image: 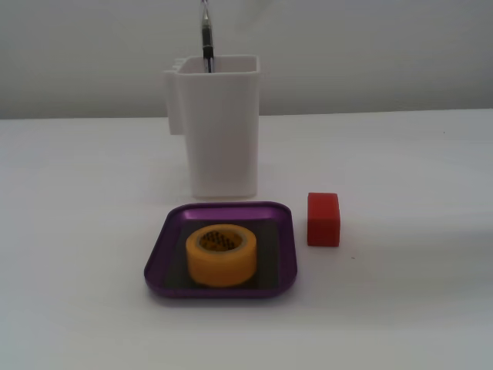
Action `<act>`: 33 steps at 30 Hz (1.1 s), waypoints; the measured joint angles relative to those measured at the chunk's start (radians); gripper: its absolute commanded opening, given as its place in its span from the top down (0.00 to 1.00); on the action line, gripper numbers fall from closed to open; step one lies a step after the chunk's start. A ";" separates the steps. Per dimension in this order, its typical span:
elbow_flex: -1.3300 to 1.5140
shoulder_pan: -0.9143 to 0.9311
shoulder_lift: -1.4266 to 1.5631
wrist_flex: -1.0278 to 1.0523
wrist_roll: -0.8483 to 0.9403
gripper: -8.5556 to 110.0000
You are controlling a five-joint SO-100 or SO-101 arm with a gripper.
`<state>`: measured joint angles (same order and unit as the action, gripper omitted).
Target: Grab up the yellow tape and put it in the box.
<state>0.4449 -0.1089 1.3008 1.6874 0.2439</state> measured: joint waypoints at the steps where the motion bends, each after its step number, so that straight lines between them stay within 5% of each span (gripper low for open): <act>1: 0.049 0.005 0.061 0.000 0.000 0.78; 8: 0.568 0.009 0.449 -0.025 0.000 0.78; 33: 2.304 0.009 1.690 -0.637 0.000 0.78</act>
<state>2.7489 -0.0997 2.9913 1.0508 0.2439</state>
